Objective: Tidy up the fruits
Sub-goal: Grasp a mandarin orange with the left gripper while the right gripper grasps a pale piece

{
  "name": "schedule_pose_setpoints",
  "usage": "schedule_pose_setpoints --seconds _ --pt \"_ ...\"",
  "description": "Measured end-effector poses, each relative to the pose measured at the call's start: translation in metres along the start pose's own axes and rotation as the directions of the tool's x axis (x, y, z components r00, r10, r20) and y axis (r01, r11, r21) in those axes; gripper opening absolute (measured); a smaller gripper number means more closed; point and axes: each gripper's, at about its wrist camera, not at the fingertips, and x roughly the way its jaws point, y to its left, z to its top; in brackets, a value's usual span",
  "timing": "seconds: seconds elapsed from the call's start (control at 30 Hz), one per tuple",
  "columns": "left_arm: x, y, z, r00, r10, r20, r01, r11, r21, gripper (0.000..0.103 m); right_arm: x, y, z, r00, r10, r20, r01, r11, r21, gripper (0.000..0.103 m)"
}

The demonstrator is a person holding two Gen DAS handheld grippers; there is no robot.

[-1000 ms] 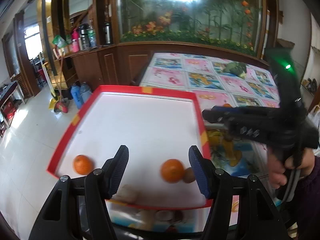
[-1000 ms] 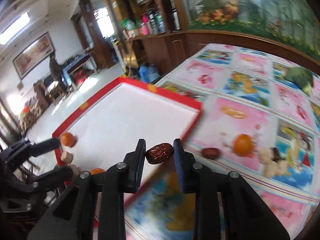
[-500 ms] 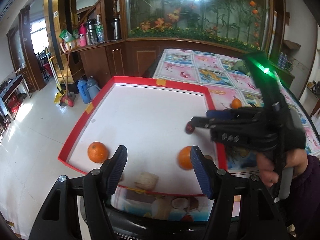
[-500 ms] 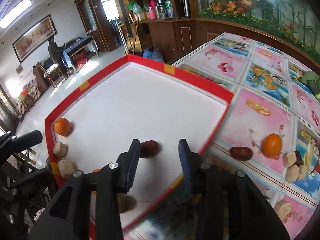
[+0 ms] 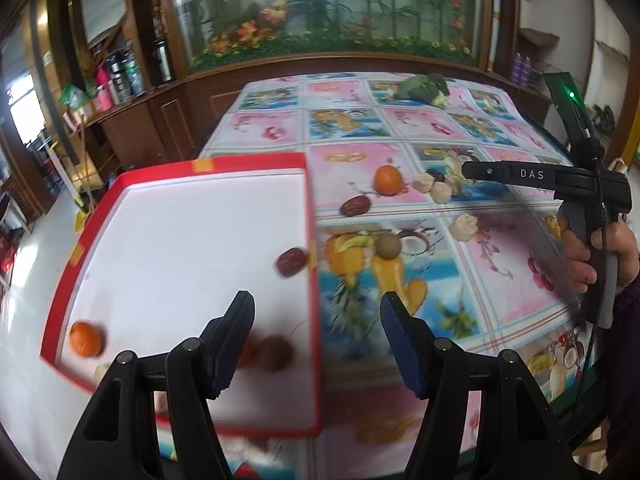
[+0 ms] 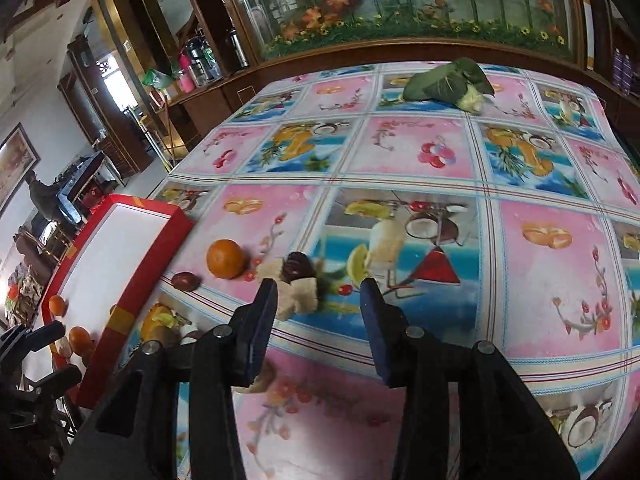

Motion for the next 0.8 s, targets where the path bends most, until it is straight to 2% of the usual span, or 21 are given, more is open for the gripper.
schedule_pose_setpoints --seconds 0.1,0.27,0.33,0.57,0.8 --pt "0.015 -0.008 0.016 1.0 -0.018 -0.009 0.018 1.0 0.025 0.065 0.001 -0.007 0.0 1.0 0.007 -0.014 -0.007 1.0 0.003 0.043" --pt "0.039 -0.011 0.044 0.996 -0.087 -0.021 0.087 0.996 -0.005 0.065 0.01 0.0 -0.003 0.999 0.012 -0.035 -0.013 0.999 -0.035 0.037" --pt "0.047 -0.015 0.053 0.997 -0.07 -0.03 0.07 0.998 -0.007 0.065 0.015 0.002 -0.004 0.999 0.013 -0.048 -0.015 0.999 -0.043 0.036" --pt "0.055 -0.026 0.062 0.997 -0.076 -0.031 0.077 0.997 0.031 0.064 0.025 0.008 -0.006 0.999 0.01 -0.054 -0.012 0.998 -0.054 0.031" --pt "0.06 -0.026 0.068 0.997 -0.066 -0.045 0.068 0.996 0.049 0.064 0.032 0.006 -0.002 0.997 0.053 -0.057 -0.054 0.999 -0.001 0.024"
